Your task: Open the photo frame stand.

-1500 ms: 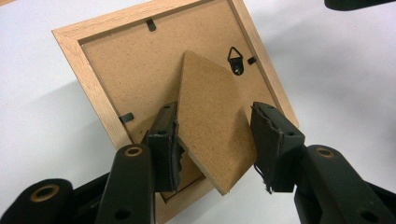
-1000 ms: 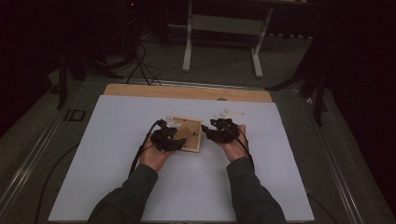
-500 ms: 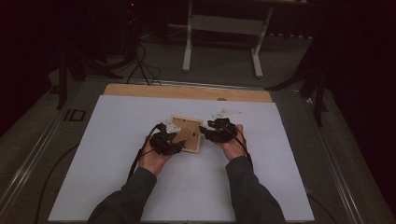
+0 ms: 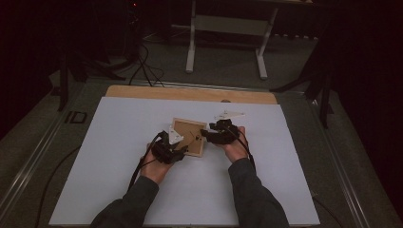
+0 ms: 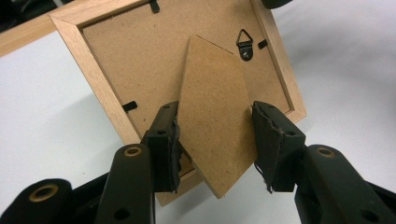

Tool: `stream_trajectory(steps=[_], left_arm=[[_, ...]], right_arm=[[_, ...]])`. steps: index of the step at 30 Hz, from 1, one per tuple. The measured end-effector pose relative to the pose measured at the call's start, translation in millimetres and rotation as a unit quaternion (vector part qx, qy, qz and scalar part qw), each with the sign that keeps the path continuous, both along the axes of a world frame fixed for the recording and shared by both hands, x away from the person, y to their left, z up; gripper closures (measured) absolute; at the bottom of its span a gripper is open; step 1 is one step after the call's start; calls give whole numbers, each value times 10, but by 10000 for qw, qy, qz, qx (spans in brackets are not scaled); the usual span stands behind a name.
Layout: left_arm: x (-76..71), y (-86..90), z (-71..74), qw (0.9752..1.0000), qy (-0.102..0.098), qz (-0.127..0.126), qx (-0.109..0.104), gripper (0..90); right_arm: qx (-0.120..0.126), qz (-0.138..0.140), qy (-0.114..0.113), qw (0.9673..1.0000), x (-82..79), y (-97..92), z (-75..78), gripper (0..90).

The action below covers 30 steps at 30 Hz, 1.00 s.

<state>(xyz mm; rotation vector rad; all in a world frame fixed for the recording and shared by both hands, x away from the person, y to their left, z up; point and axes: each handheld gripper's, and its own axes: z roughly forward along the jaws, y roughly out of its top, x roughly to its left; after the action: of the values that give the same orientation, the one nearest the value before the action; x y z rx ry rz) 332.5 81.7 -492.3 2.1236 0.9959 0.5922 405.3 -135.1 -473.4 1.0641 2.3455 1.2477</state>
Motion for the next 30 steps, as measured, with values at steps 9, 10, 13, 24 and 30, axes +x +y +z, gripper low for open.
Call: stream_trajectory(steps=[9, 10, 13, 24, 30], left_arm=[[-85, -5, -52, 9997, -211, 22, 74, 547], [-91, -3, -55, 9997, -227, 9, 99, 547], [-105, 0, -73, 9996, -276, 17, 84, 547], [-122, 36, -101, 9994, -273, -118, 150, 543], [-103, 61, -99, 9997, -76, -204, 69, 513]], right_arm=[[45, 105, 195, 9997, 60, 53, -68, 457], [56, 111, 207, 9997, 65, 57, -70, 454], [178, 152, 285, 9993, 89, 74, -77, 439], [325, 424, 408, 9977, 106, 110, -88, 449], [286, 443, 373, 9979, 89, 111, -75, 455]])
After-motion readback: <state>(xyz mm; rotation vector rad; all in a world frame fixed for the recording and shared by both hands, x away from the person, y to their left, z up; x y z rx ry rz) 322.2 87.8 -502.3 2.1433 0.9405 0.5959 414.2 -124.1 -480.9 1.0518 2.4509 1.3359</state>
